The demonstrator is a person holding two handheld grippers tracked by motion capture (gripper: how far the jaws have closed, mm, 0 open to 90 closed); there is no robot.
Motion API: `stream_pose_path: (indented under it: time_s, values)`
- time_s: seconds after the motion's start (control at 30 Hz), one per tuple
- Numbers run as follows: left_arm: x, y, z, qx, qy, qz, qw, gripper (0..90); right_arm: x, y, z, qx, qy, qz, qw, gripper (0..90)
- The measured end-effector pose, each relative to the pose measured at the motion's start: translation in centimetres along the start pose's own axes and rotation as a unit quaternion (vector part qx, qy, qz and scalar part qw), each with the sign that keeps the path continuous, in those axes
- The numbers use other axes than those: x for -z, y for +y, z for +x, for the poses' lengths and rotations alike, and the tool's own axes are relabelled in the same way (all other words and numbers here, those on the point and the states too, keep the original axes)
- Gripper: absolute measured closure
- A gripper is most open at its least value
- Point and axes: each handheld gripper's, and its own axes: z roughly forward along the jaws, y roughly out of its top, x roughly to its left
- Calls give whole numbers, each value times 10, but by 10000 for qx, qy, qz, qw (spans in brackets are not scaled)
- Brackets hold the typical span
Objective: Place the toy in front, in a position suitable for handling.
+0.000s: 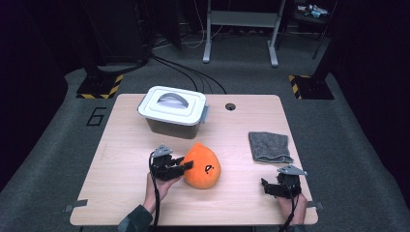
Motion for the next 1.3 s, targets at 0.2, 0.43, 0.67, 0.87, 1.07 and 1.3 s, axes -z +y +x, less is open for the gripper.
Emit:
stream_pose_path:
  time_s: [0.2,0.43,0.67,0.87,1.07,1.3]
  values:
    - [3,7,9,-232,-50,263,9994,432,0,0,0,-1,1,1,10000,127]
    - [10,27,13,-464,-192,369,9981,305,0,0,0,-3,1,3,10000,127]
    - [0,50,23,-593,-366,614,9957,247,0,0,0,-4,2,4,10000,127]
    - [-20,50,27,-651,-597,1087,9901,229,0,0,0,0,3,4,10000,128]
    - [-34,38,25,-690,-807,1339,9853,249,0,0,0,3,4,1,10000,129]
    - [-34,28,23,-793,-899,1264,9847,429,0,0,0,1,0,-5,10000,129]
